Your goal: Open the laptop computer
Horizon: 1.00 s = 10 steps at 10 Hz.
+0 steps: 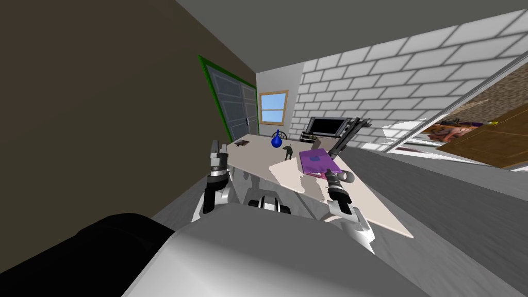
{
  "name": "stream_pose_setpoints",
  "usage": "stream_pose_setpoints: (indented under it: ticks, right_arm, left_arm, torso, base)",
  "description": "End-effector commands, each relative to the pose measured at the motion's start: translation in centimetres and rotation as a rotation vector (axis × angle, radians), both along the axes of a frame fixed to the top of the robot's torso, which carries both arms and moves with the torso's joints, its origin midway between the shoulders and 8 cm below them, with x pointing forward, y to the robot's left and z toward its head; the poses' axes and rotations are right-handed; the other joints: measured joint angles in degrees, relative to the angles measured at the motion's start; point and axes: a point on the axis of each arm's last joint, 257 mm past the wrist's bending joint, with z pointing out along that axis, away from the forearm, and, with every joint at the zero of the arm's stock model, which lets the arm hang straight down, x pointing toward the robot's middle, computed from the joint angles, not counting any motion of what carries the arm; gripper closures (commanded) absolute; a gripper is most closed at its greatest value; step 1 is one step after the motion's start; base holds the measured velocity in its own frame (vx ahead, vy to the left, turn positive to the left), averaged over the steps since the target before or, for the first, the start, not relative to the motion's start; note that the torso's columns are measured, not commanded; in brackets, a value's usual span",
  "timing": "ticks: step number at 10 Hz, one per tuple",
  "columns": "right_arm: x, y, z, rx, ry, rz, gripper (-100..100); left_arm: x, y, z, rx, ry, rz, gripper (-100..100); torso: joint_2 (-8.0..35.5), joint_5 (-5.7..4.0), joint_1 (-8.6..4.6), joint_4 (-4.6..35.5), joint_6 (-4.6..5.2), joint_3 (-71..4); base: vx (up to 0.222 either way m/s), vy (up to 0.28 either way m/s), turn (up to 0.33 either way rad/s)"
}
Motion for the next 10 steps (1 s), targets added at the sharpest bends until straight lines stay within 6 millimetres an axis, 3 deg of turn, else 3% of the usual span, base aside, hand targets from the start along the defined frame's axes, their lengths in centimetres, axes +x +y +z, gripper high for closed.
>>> stream_pose_setpoints:
  ticks: [1, 8, 9, 10]
  right_arm:
    - [1.0, -1.1, 1.6, -0.002, 0.001, -0.009, -100]
    - [3.1, -3.4, 5.7, -0.005, 0.0, -0.035, -100]
    - [2.9, -3.1, 5.0, -0.004, 0.002, -0.032, -100]
    - [2.9, -3.1, 5.0, -0.003, 0.004, -0.034, 0]
  left_arm:
    - [0.0, 0.0, 0.0, 0.0, 0.0, 0.0, 0]
    - [0.0, 0.0, 0.0, 0.0, 0.0, 0.0, 0]
    - [0.0, 0.0, 0.0, 0.0, 0.0, 0.0, 0]
    - [0.0, 0.0, 0.0, 0.0, 0.0, 0.0, 0]
  torso:
    - [0.26, 0.27, 0.13, 0.24, 0.22, 0.11]
    - [0.52, 0.39, -0.07, 0.46, 0.52, 0.27]
    - [0.51, 0.41, 0.0, 0.46, 0.48, 0.26]
    - [0.42, 0.38, -0.05, 0.41, 0.48, 0.2]
  base:
    - [-0.059, 0.019, 0.039]
    - [-0.052, 0.022, 0.027]
    - [-0.02, 0.009, 0.004]
    - [0.0, 0.0, 0.0]
